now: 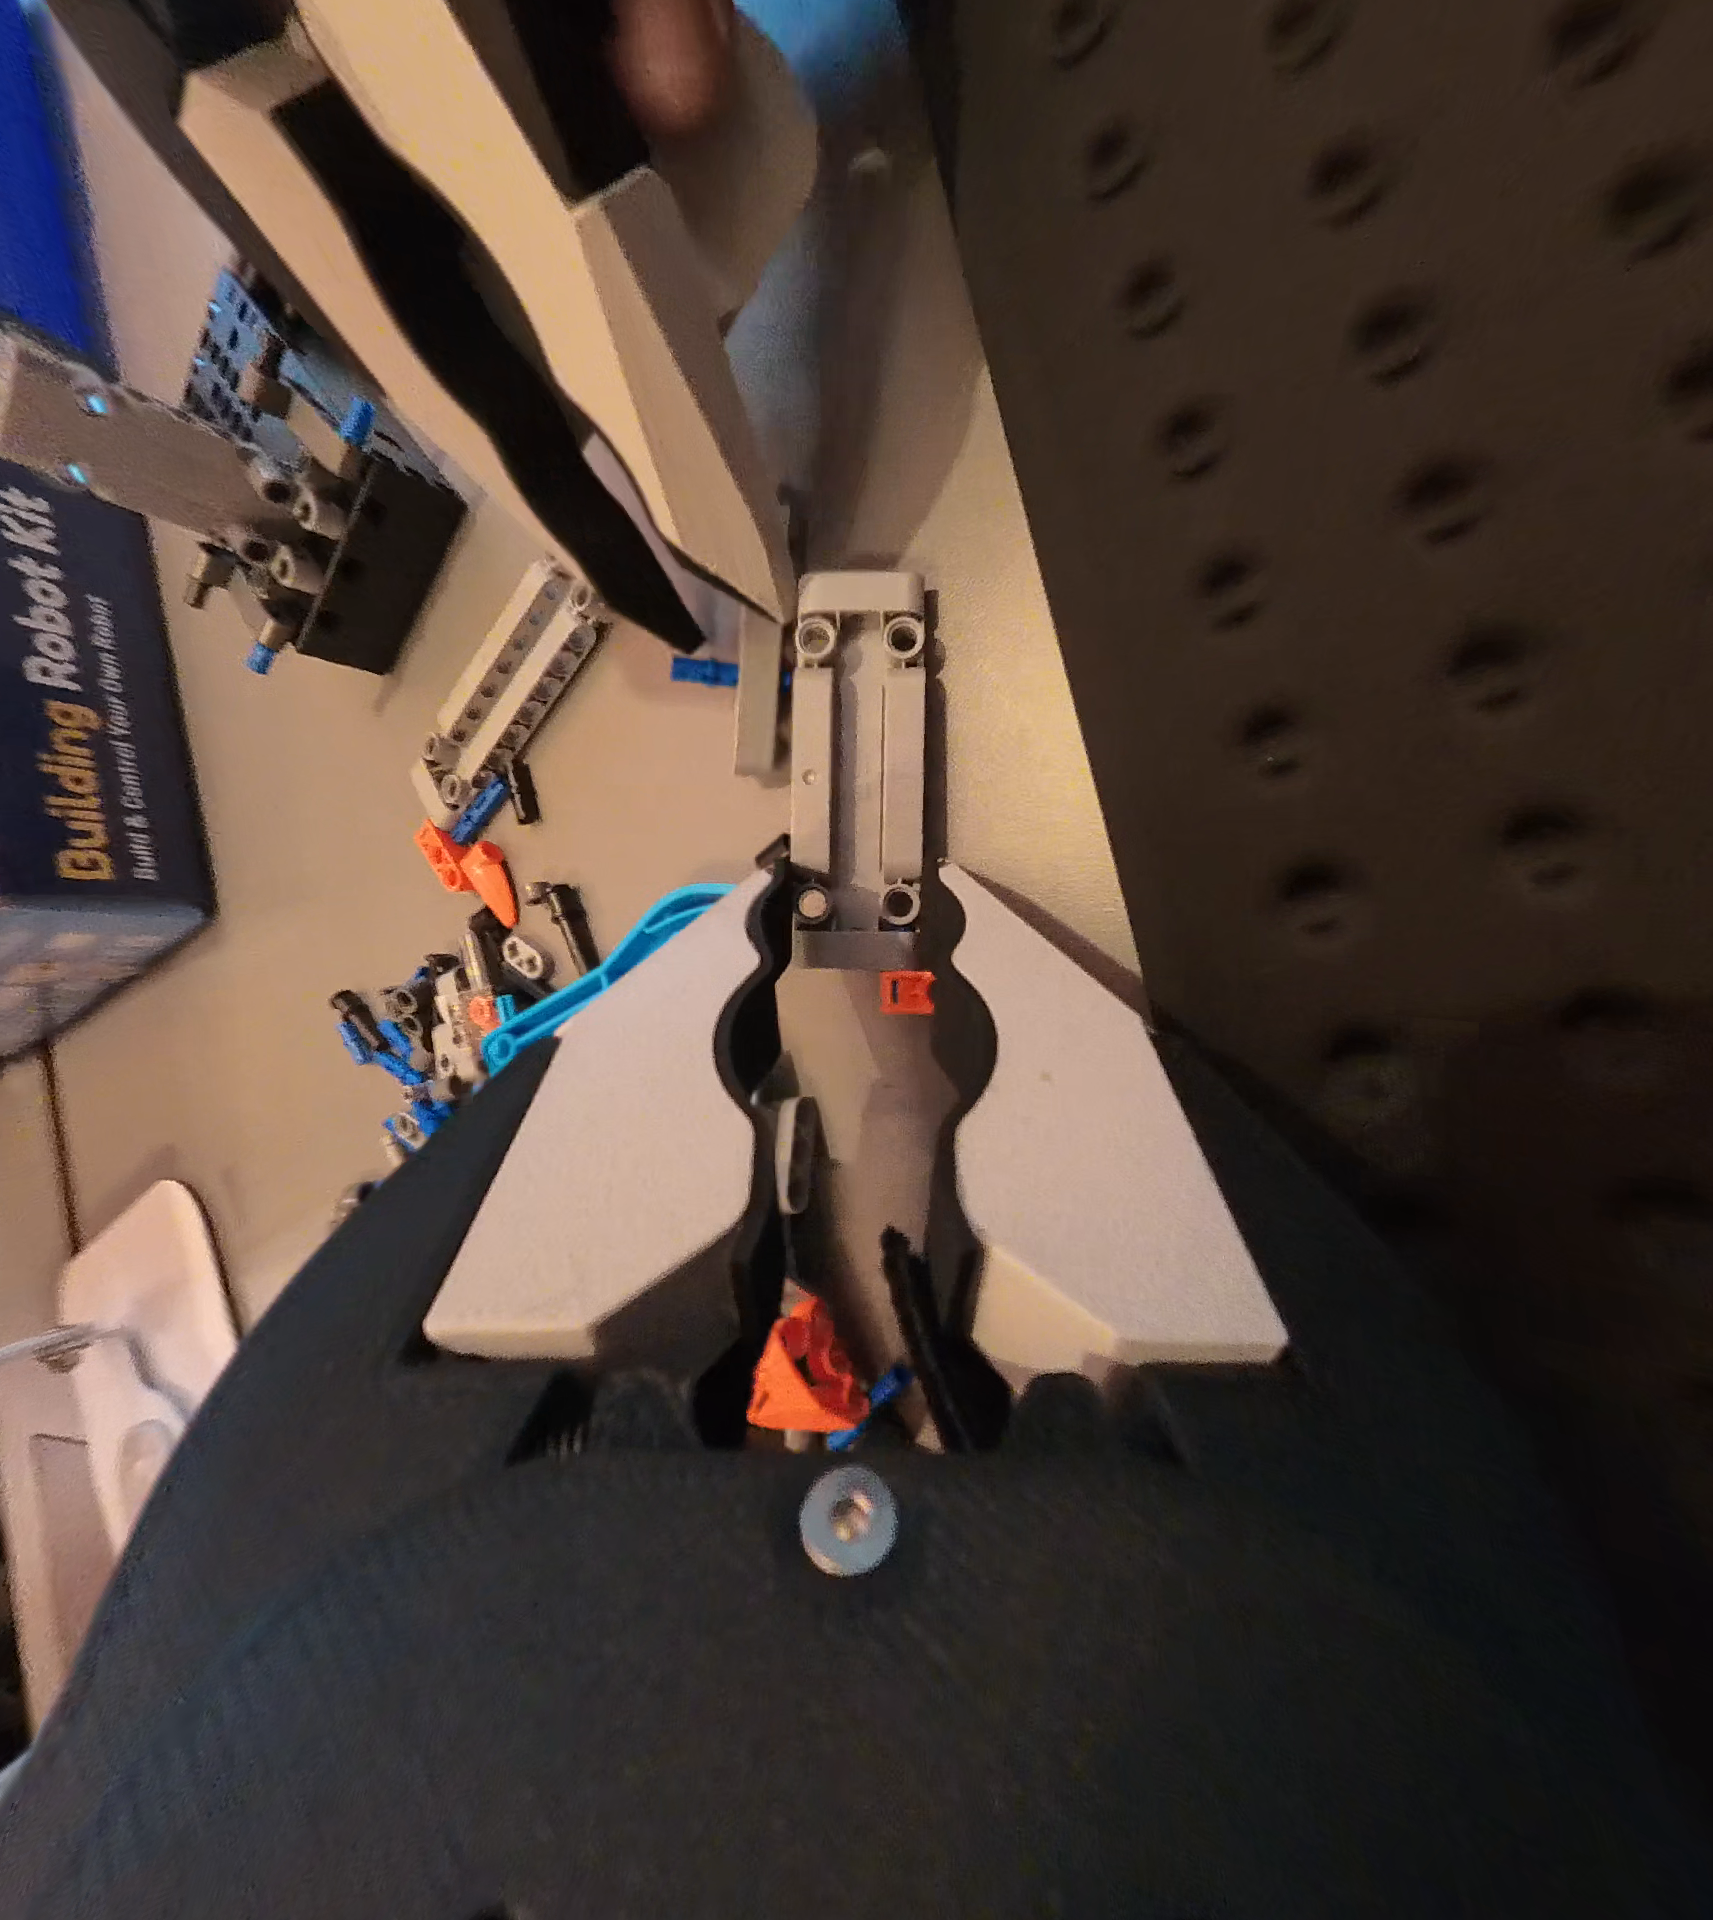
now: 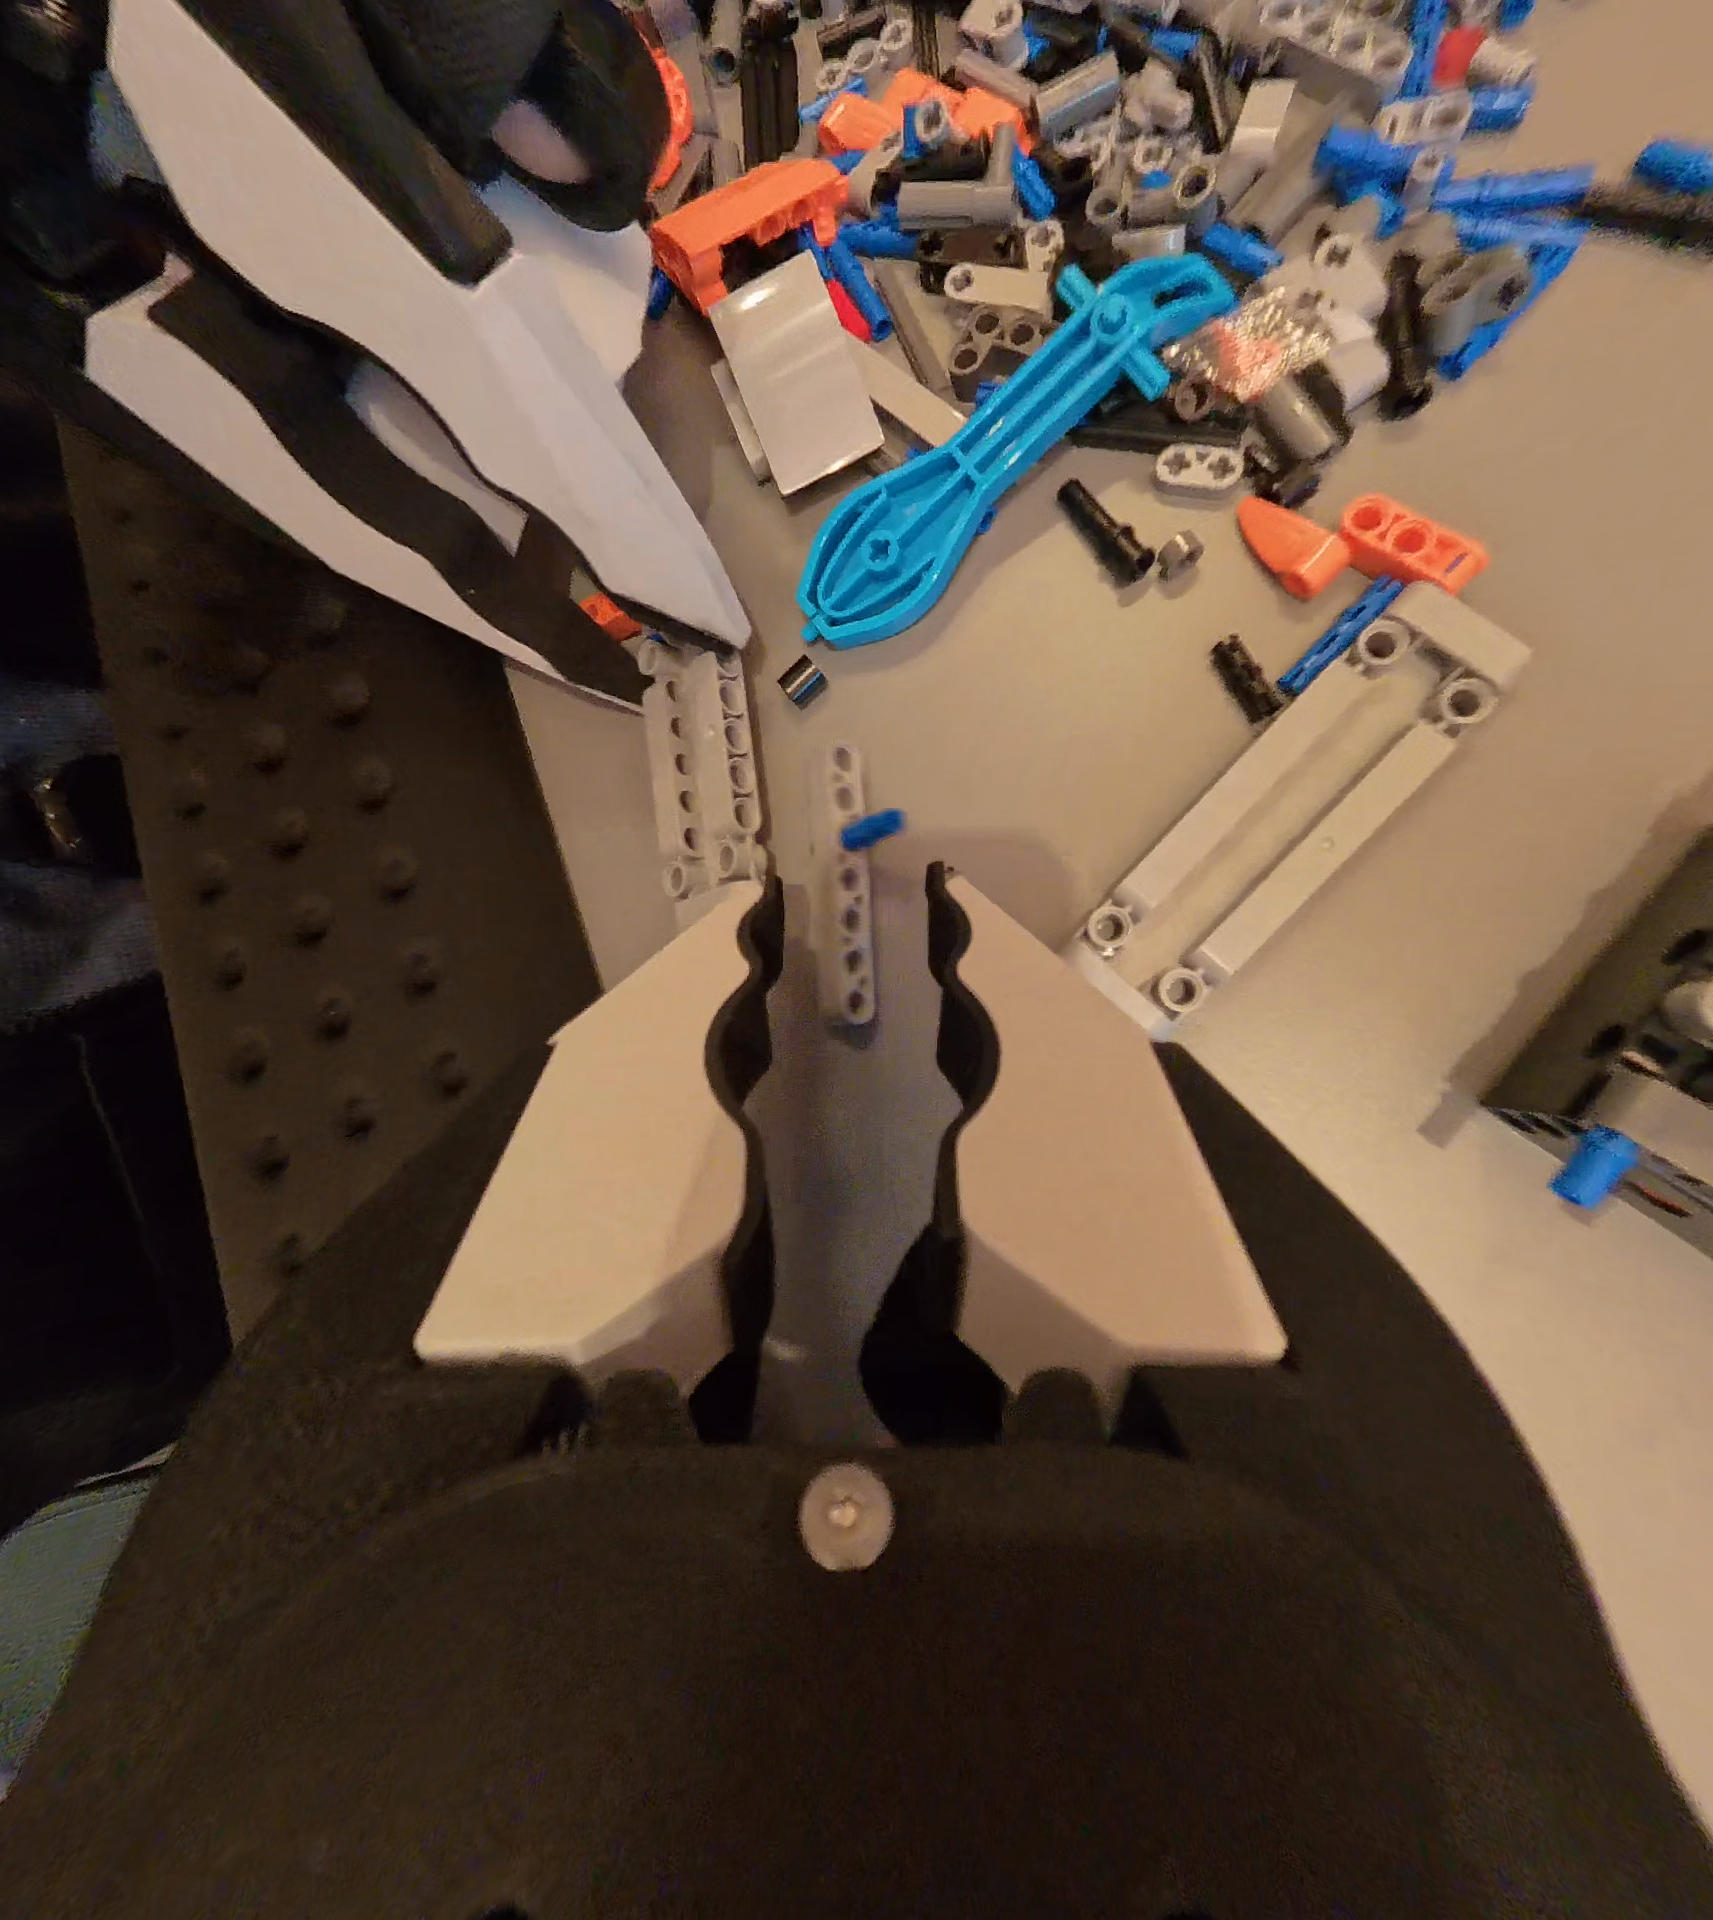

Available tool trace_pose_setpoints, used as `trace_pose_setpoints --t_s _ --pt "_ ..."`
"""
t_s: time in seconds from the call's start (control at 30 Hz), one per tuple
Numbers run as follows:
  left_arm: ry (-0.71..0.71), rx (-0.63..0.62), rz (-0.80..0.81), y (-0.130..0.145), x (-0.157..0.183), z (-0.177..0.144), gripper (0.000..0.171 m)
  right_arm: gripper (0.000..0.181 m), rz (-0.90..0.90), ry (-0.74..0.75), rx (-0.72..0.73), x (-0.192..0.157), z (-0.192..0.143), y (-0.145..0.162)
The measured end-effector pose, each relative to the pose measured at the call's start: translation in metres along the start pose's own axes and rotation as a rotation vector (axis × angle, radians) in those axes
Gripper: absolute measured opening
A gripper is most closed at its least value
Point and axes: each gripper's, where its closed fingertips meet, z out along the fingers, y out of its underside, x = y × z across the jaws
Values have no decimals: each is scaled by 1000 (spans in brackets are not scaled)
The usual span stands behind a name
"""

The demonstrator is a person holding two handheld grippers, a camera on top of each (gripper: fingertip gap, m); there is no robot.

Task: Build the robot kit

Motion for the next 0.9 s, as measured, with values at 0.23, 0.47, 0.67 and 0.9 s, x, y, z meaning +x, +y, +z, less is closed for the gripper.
trace_pose_setpoints --t_s 0.23,0.47,0.67,0.9 --pt "-149 16 147 -3 -8 1 22 27 -126 46 22 -22 -7 -17" --pt "-233 64 208 -12 -16 -3 22 8 -105 15 45 -20 5 -15" --pt "-103 310 -264 -29 -44 -32 37 7 -195 47 248 -29 -25 -37" --pt "262 492 -630 -41 -33 -41 26 8 -386 184 248 -39 -28 -49"
